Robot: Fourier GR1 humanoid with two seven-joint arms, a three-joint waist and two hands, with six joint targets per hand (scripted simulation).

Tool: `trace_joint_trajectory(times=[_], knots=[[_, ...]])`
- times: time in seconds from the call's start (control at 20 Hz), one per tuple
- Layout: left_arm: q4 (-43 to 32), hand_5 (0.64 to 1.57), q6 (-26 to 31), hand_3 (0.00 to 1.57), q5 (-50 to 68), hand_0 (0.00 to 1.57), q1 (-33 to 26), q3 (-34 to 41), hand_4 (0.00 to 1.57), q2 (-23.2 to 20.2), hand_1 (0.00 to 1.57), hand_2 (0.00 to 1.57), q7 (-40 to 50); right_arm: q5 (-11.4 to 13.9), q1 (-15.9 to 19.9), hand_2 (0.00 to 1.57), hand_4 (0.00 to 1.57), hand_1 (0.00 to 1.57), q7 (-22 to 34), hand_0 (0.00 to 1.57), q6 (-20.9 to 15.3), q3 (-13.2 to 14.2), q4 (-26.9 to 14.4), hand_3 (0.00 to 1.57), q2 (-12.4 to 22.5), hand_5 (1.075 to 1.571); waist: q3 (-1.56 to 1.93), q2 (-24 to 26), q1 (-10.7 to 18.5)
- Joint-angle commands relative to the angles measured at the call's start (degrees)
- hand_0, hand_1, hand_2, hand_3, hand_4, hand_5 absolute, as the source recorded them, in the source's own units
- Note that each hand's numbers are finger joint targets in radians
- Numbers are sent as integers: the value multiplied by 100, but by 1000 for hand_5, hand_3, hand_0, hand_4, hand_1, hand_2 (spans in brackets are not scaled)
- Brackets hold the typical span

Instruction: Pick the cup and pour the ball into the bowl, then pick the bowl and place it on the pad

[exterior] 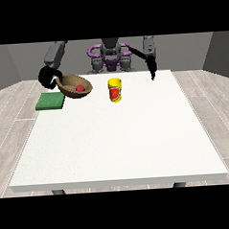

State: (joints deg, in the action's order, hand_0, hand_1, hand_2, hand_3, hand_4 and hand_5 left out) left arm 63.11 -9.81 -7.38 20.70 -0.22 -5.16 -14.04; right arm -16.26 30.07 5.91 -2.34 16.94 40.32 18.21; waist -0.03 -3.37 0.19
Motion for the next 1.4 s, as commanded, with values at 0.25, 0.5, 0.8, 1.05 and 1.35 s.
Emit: trace_joint_trajectory(times=[0.25, 0.5, 0.8, 1.05, 1.35], knots=[[329, 712, -465, 0, -368, 0, 84, -528, 0, 502, 0, 0, -241, -524, 34, 1571, 896, 1571, -469, 1571, 996, 695, -479, 814, 1025, 1570, 9, -812, 308], [685, 714, -622, 0, -602, 0, 429, -428, 0, 457, 0, 0, -35, -774, -25, 1571, 869, 1571, -700, 1571, 1793, 1046, -1031, 775, 1679, 1571, 13, -1337, 335], [1678, 703, -778, 0, -837, 0, 415, -637, 0, 441, 0, 0, -106, -986, 329, 1571, 840, 1571, -1345, 1571, 2338, 1462, -1687, 0, 2207, 1570, 25, -2439, 501], [2216, 699, -823, 0, -914, 0, 532, -650, 0, 343, 0, 0, 190, -1023, 861, 1571, 842, 1571, -1260, 1571, 2409, 1482, -1901, 0, 2401, 1570, 16, -2687, 404], [2909, 686, -842, 0, -1070, 0, -129, -918, 0, 342, 0, 0, 173, -1173, 1058, 1571, 452, 1571, -1191, 1571, 2589, 1659, -2208, 0, 2727, 1569, 14, -2949, 318]])
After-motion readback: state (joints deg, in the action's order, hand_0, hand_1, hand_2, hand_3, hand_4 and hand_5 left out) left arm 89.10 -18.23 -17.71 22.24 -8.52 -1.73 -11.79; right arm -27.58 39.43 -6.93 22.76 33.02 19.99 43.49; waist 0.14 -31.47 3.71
